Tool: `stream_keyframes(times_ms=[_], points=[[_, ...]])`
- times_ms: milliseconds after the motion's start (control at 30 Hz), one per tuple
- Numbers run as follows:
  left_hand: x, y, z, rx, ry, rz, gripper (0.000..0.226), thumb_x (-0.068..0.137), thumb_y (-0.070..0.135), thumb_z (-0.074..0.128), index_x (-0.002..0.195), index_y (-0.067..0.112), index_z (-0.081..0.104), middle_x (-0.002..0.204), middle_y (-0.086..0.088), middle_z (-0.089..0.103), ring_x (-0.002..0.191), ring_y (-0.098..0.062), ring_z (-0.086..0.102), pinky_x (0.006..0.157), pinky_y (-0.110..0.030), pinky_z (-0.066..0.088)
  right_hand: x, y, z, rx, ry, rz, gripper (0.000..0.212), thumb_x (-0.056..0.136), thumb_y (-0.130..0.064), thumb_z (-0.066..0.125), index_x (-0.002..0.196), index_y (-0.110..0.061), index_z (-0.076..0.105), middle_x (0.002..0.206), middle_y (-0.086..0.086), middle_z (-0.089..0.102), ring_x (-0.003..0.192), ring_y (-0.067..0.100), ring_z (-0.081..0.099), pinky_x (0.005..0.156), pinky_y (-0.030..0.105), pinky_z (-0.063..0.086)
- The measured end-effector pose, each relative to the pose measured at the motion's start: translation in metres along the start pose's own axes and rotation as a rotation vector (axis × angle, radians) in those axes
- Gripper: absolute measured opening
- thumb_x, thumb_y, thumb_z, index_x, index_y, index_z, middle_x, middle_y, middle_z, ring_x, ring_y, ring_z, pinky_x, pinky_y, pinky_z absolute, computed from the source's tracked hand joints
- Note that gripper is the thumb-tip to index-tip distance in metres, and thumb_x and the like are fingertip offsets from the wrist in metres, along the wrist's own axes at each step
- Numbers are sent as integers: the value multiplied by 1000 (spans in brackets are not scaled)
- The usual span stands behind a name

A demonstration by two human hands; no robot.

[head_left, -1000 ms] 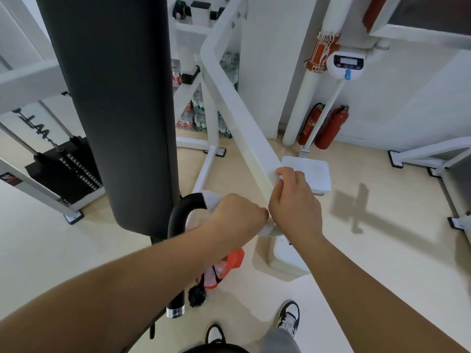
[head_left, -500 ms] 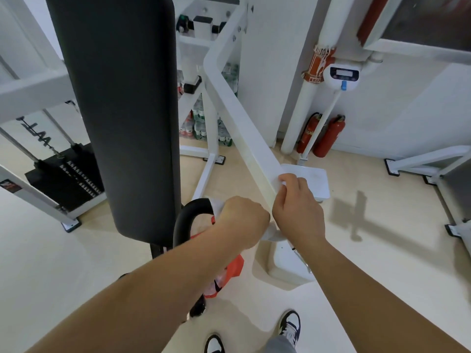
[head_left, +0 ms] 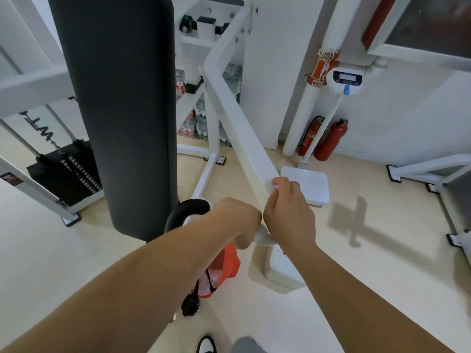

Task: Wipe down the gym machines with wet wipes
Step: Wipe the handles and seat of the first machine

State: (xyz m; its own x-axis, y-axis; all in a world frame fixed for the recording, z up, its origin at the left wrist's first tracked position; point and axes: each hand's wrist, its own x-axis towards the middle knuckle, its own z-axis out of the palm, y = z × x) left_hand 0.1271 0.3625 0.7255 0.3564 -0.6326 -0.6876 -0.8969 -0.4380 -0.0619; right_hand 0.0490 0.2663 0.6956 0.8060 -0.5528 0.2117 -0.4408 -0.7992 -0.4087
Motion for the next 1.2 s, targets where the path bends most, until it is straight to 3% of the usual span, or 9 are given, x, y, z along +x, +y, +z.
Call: stream_keyframes(times_ms=[167, 333, 433, 500, 633, 767, 867, 1033, 1200], points=[[-8, 18, 58, 238, 742, -216, 50, 51, -1, 73, 65, 22, 31, 56, 3, 26, 55, -19, 27, 58, -33, 22, 0, 1, 1, -26, -1, -42, 27, 101, -22, 45, 127, -19, 51, 105, 7, 55, 85, 28, 59, 60, 40, 52], [-9, 16, 11, 104, 171, -161, 6, 88, 9, 62, 89, 15, 63, 77, 0, 61, 67, -24, 56, 59, -34, 41, 0, 4, 2, -2, -9, -53, 26, 101, -19, 45, 126, -16, 52, 109, 10, 57, 87, 31, 60, 61, 42, 54], [6, 5, -17, 36, -230, -69, 42, 88, 27, 74, 128, 16, 62, 120, -3, 66, 102, -30, 66, 83, -42, 56, -1, 4, 2, -10, -8, -23, 25, 101, -19, 45, 125, -17, 54, 108, 8, 57, 87, 31, 61, 62, 44, 54], [4, 5, -29, 51, -410, -5, 71, 92, 34, 76, 153, 18, 43, 144, -6, 54, 127, -34, 57, 106, -47, 48, -1, 3, 1, -13, -16, -15, 25, 102, -20, 44, 125, -18, 54, 108, 7, 57, 88, 30, 61, 64, 43, 53], [-6, 9, -2, 3, 9, -101, 16, 88, 19, 68, 104, 17, 65, 92, 0, 66, 91, -25, 69, 81, -39, 56, 0, 2, 1, -13, 2, -19, 26, 102, -24, 41, 125, -20, 52, 110, 5, 58, 91, 28, 61, 64, 42, 54], [-37, -21, 46, 282, 599, -88, 22, 68, 14, 62, 88, 22, 61, 67, 5, 48, 60, -18, 52, 61, -31, 27, -3, 2, 3, 11, 28, -30, 25, 103, -35, 47, 124, -22, 52, 111, 5, 61, 89, 29, 65, 62, 43, 56], [-52, -47, 34, 106, 376, -148, 20, 93, 13, 52, 113, 16, 54, 94, -2, 59, 78, -24, 55, 67, -35, 35, -4, 3, 4, -21, 34, -36, 31, 102, -42, 48, 126, -23, 51, 113, 3, 61, 88, 27, 65, 59, 37, 52], [-34, -36, -2, 18, 103, -146, 18, 88, 16, 61, 77, 20, 49, 81, 2, 55, 74, -20, 57, 77, -33, 53, -2, 1, 3, -57, -7, 10, 33, 102, -47, 40, 130, -28, 46, 117, -1, 58, 92, 23, 63, 64, 38, 54], [-25, 9, 14, 103, 300, -71, 11, 96, 14, 57, 105, 17, 61, 80, 1, 54, 86, -26, 63, 73, -36, 44, 0, 0, 1, -71, -57, 20, 35, 104, -48, 38, 135, -31, 42, 121, -1, 56, 102, 24, 62, 70, 41, 55]])
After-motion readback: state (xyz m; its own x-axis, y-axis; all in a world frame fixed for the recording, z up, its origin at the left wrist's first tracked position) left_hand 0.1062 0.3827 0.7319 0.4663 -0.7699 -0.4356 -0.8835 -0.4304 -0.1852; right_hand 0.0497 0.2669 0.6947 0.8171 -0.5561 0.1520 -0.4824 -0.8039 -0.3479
